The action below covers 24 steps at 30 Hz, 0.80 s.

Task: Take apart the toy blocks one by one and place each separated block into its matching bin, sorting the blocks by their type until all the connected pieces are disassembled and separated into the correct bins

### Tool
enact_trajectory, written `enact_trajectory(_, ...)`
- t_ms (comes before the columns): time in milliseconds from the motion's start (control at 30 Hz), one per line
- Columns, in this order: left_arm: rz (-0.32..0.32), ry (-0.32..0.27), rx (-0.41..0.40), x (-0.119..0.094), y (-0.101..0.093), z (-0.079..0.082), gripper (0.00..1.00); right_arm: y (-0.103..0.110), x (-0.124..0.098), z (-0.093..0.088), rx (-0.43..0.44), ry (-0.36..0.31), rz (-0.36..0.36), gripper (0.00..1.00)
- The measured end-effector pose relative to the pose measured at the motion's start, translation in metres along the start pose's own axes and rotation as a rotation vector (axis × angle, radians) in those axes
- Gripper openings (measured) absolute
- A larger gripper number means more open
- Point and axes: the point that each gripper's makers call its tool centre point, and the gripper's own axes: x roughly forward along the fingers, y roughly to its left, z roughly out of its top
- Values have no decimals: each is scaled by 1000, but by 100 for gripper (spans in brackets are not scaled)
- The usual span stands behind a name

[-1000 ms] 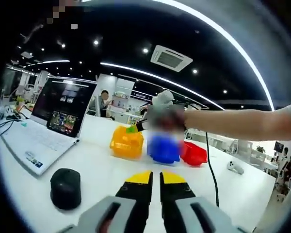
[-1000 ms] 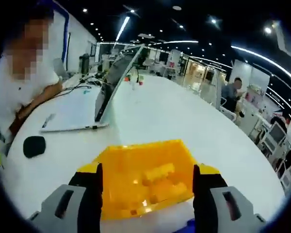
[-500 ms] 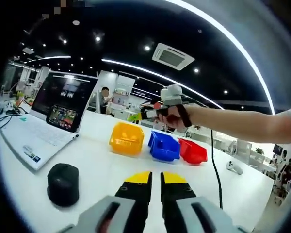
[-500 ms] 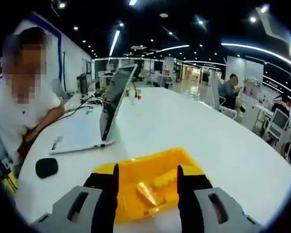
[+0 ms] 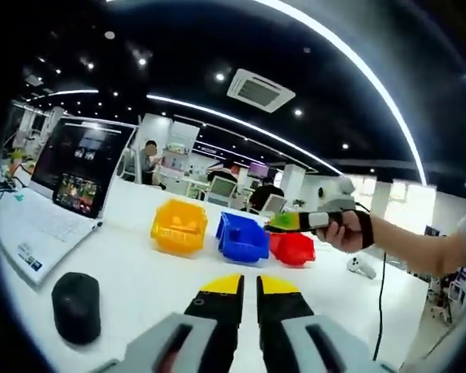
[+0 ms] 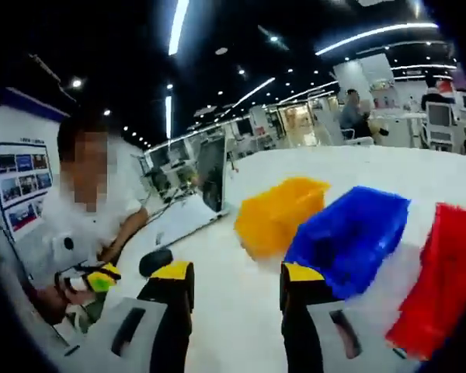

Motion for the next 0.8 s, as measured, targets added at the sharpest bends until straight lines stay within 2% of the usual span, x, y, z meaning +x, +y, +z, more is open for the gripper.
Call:
enact_trajectory(67,-19,5,12,4,-4,1,9,-11,-28,-9,-37,-29,-64,43)
enact_trajectory(167,-33,19,27,12,-7,0,10,-19,-65,-25,-92,-40,-141,42)
enact_trajectory(267,-40,30,30,19,-9,-1,10,-16,-94,-39,-78,-42,-190,39)
enact_trajectory(367,-54,39,33,26,-14,-2,10,-9,-113,-45,-131,-42,-250,38)
enact_trajectory(467,-69,36,43,33,-19,1,10,6,-131,-42,-223,-100,-288,38)
enact_trajectory(500,-72,34,44,35,-20,2,10,9,-139,-45,-226,-120,-307,38)
enact_trajectory(600,-84,29,33,39,-24,4,10,8,-153,-57,-156,-165,-353,40)
enact_trajectory(700,-112,43,9,42,-39,-2,10,1,-164,-72,35,-218,-359,40)
enact_trajectory(733,-116,45,13,42,-41,-4,10,0,-166,-74,56,-228,-360,39)
enact_trajectory(800,-119,57,10,42,-45,-10,10,-4,-170,-77,28,-216,-376,39)
